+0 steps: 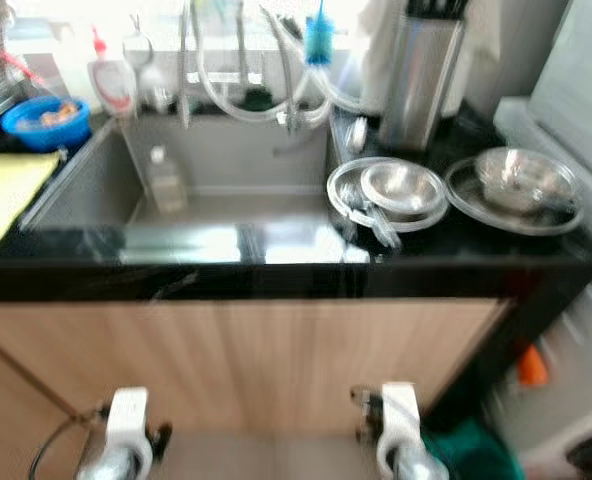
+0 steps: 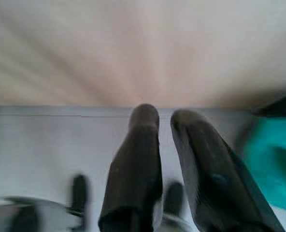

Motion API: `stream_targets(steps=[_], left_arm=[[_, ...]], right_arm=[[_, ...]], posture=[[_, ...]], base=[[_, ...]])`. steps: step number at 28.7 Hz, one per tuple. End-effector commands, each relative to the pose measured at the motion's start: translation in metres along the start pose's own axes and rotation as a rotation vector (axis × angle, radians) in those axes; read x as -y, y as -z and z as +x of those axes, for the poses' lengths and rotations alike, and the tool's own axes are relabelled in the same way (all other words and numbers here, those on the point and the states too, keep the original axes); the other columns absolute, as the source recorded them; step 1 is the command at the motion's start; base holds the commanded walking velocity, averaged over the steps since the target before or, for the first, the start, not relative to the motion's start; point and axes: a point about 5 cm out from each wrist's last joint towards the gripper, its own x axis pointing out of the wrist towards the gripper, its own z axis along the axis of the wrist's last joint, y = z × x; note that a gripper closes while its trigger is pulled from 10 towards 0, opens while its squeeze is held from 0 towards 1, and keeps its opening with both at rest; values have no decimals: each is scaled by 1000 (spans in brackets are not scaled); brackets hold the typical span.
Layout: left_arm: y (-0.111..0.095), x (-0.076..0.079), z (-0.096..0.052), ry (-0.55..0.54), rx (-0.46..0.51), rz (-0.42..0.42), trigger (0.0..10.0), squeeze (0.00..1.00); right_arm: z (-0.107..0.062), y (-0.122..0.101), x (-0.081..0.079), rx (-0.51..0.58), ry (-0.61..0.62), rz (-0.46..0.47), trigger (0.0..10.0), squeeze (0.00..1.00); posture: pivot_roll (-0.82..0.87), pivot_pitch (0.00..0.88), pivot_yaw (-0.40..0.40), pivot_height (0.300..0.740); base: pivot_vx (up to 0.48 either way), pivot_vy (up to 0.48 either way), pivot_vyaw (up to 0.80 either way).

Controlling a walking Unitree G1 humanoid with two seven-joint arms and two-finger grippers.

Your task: Kitchen organization

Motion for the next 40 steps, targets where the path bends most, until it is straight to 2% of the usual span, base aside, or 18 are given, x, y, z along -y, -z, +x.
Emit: stream_targets(steps=[1, 13, 16, 20, 24, 25, 27, 40], left_arm=[[-3, 6, 1, 13, 17, 1, 10000, 0], [-24, 13, 5, 33, 91, 3, 10000, 0], [-19, 15, 5, 38, 55, 12, 10000, 0], [-16, 15, 5, 42, 37, 20, 10000, 0], [-10, 8, 3, 42, 20, 27, 10000, 0], [-4, 2, 2, 29, -1, 42, 10000, 0], [0, -2, 0, 27, -16, 54, 10000, 0], [-1, -2, 0, 18, 5, 47, 10000, 0]], right_arm=[[-2, -2, 10, 9, 27, -4, 10000, 0], [-2, 0, 9, 25, 47, 28, 10000, 0], [-2, 2, 8, 19, 46, 34, 10000, 0], [-2, 4, 7, -1, 44, 40, 10000, 0], [-2, 4, 6, 6, 49, 33, 10000, 0], [-2, 5, 6, 8, 61, 41, 10000, 0], [-2, 5, 5, 10, 63, 47, 10000, 0], [-2, 4, 2, 23, 59, 62, 10000, 0]], posture=[[-31, 0, 16, 740], [-44, 0, 31, 740], [-48, 0, 37, 740], [-55, 0, 40, 740], [-56, 0, 45, 740], [-58, 0, 54, 740], [-59, 0, 56, 740], [-48, 0, 65, 740]], base=[[0, 0, 0], [0, 0, 0], [0, 0, 0], [0, 480, -300], [0, 459, -556], [0, 412, 0], [0, 206, 0], [0, 0, 0]])
